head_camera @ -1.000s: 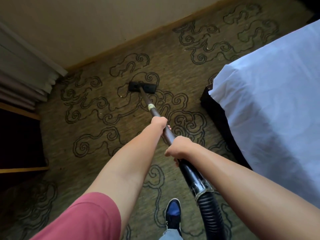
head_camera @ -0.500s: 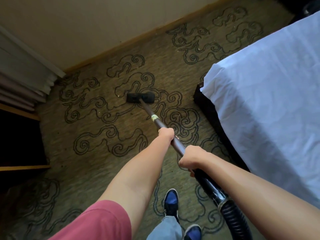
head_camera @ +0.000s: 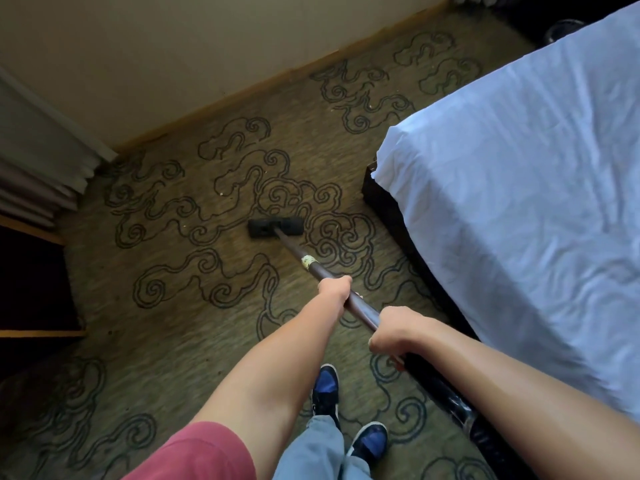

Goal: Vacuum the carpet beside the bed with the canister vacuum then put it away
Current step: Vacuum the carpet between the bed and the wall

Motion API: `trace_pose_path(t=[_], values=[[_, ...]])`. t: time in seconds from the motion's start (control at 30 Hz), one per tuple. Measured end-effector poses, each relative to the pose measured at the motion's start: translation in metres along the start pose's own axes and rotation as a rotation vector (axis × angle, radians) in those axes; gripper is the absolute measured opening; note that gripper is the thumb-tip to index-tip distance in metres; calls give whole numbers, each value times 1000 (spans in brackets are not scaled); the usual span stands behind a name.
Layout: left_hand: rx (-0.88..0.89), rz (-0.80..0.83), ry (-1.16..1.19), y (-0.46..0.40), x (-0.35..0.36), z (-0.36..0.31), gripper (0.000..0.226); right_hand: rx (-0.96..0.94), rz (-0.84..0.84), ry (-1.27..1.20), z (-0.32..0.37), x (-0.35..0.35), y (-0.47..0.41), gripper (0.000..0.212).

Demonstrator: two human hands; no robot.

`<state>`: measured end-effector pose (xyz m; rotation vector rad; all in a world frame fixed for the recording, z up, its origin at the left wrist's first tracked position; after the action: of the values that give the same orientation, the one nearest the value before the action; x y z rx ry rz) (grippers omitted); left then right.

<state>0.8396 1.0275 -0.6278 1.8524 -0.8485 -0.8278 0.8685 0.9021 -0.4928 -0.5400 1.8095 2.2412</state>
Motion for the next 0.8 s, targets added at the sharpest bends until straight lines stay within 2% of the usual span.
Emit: trace_pose_path(t=[0.2, 0.23, 0.33, 0.43, 0.5, 0.7, 0.8], values=[[-48, 27, 42, 27, 43, 33, 45, 14, 7, 92, -50, 0, 31, 34], [-60, 32, 52, 30, 49, 39, 43, 20, 22, 80, -61, 1, 38, 34], [-61, 39, 9, 39, 66, 52, 30, 40, 66, -8, -95, 3, 57, 13], [-65, 61, -15, 53, 92, 68, 16, 42, 72, -5, -125, 0, 76, 18], [-61, 38, -30, 61, 109, 78, 18, 40, 76, 4, -143, 1, 86, 22], [-25, 4, -26, 85, 148, 85, 20, 48, 97, 8, -182, -17, 104, 13], [-11, 61, -34, 96, 169, 79, 34, 50, 62, 24, -201, -29, 111, 19]])
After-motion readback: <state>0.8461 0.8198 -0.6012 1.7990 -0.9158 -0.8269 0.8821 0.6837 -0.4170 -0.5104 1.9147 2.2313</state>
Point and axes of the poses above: each hand's wrist, its own y-axis away from the middle knuckle, its own x-axis out of the palm, z = x × y, the point moved 8 cm from there along -y, towards the middle knuckle, and after that the axes turned 13 degrees about -y, right-handed, at the moved point
